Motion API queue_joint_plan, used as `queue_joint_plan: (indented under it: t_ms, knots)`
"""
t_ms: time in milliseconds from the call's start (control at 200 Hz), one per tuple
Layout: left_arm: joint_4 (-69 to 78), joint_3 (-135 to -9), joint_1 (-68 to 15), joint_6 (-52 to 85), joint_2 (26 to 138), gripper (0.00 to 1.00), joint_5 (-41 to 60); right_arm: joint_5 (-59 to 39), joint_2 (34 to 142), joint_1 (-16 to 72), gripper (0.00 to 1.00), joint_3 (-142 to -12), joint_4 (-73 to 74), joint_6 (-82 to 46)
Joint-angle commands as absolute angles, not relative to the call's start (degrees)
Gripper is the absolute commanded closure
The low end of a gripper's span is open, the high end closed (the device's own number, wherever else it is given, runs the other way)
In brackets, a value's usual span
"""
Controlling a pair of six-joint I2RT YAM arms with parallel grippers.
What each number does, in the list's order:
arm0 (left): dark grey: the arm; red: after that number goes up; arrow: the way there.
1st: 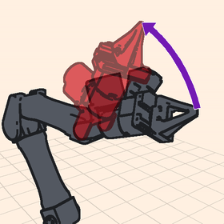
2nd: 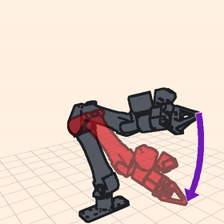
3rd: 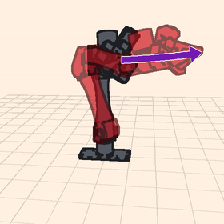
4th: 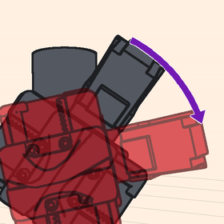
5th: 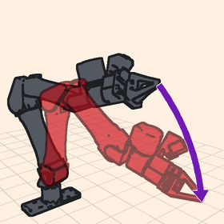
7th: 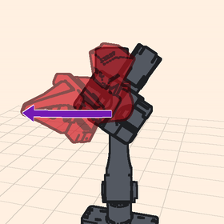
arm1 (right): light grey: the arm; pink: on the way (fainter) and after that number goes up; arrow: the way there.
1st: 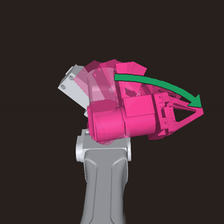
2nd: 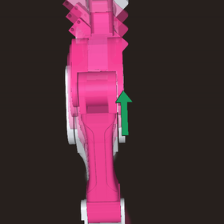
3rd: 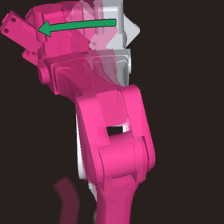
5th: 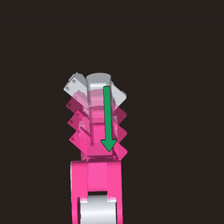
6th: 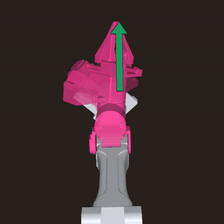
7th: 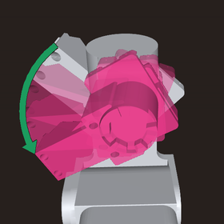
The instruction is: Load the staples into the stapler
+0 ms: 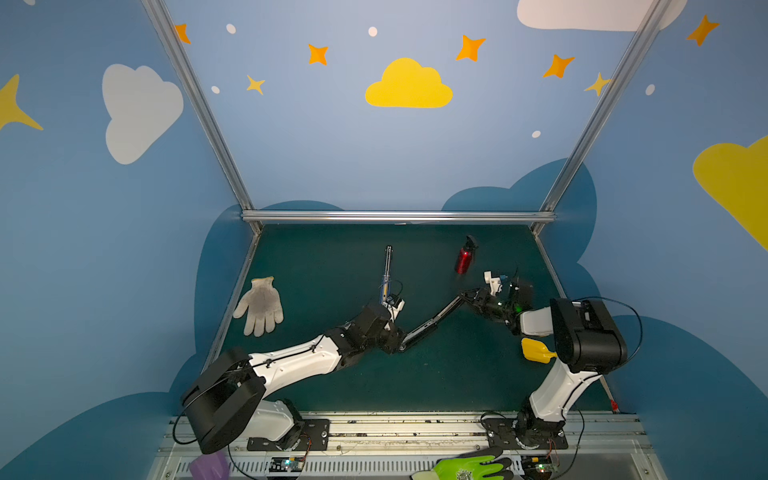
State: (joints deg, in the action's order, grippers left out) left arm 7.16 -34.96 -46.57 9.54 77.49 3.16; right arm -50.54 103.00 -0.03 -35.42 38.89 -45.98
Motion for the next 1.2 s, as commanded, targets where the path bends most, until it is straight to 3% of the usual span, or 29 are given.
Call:
queue_joint_plan:
  t_ms: [0,345,806,1112,1197]
  knots:
    - [15.8,-31.9,-44.6,10.4,77.0,0.35,10.2,-52.5,101.2,-1.0,0.84,-37.1,37.1,-45.1]
    - [32.2,-24.7,-44.4,5.8,84.3,0.45,18.7,-52.8,102.8,-1.2,0.84,-37.3,38.1,-45.5]
    - [41.2,-23.5,-46.7,2.1,93.0,0.54,13.4,-53.1,103.5,-1.1,0.85,-37.6,38.0,-45.5]
    - [41.7,-25.6,-46.5,-0.2,94.2,0.55,13.1,-53.2,104.1,-1.0,0.85,-37.4,38.2,-45.4]
    - [41.0,-25.8,-46.3,-0.5,93.8,0.59,13.9,-53.2,104.3,-1.0,0.85,-37.4,38.5,-45.5]
